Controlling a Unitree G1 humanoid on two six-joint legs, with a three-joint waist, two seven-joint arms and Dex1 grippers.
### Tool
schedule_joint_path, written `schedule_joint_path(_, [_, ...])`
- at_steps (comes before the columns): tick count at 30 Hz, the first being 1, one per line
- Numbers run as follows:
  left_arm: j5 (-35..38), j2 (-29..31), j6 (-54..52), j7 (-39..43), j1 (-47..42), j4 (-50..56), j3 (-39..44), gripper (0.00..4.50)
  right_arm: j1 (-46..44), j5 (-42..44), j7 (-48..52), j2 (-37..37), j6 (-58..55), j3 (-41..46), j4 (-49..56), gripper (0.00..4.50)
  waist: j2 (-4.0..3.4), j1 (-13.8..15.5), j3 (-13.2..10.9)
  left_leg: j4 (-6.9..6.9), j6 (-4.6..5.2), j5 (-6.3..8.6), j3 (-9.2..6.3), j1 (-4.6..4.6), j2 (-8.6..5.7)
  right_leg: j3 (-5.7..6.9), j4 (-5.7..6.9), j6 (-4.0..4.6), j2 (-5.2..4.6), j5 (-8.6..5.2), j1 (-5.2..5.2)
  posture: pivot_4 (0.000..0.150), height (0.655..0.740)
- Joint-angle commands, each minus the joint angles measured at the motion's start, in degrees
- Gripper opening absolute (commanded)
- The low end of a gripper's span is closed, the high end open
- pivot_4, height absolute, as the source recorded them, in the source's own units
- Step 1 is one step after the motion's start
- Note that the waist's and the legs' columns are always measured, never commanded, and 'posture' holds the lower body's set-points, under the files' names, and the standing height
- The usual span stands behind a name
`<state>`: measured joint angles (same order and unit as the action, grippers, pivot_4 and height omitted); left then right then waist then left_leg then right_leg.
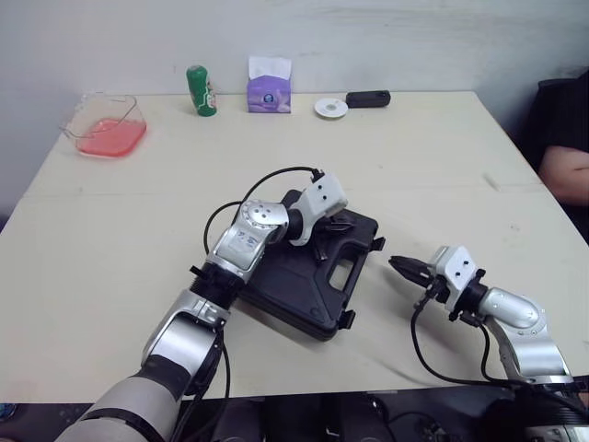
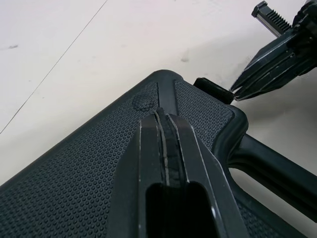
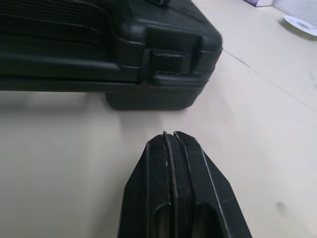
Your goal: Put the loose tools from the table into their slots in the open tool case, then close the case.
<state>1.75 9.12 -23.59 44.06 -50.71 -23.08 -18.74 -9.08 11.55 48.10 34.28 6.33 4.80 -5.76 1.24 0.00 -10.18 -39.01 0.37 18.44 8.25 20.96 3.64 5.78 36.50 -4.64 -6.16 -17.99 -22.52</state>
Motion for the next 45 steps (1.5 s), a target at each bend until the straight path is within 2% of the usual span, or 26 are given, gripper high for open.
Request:
schedule_joint_path(1, [-4.1,-0.5,-2.7,1.4,5.2,-5.7,-6.4,0.05,-1.2,0.1,0.4,-0.1,1.6,-0.3,0.1,0.00,-0.08,0.0,0.2,0.00,0.00,0.03,-0.01,0.01,0.00,0.01,-0.02,0.00,-0.14,0.00,0.01,0.150,0.7400])
schedule_joint_path(12, [-3.9,-1.6,-1.9,3.8,5.1,-5.5,-6.3,0.05,-6.0,-1.6,-1.0,-1.8,1.3,-2.5,-1.9,0.00,-0.11,0.1,0.4,0.01,0.07,0.07,-0.07,0.06,-0.05,0.12,-0.08,-0.02,-0.28,-0.01,0.05,0.150,0.7400])
schedule_joint_path(26, [-4.1,-2.7,0.9,3.2,5.2,-5.0,-5.7,0.05,-7.3,-0.9,0.2,-2.5,0.5,-3.2,0.3,0.00,-0.11,0.0,0.5,0.01,0.11,0.11,-0.07,0.10,-0.04,0.14,-0.18,-0.04,-0.31,0.00,0.06,0.150,0.7400])
schedule_joint_path(45, [-6.8,-1.4,-3.4,7.4,8.0,-3.6,-10.0,0.05,-7.7,-0.5,2.8,-1.9,-1.4,-3.4,4.4,0.00,-0.12,-0.1,0.7,0.15,0.08,0.14,-0.07,0.08,0.02,0.14,-0.36,-0.03,-0.30,0.00,0.06,0.150,0.7400])
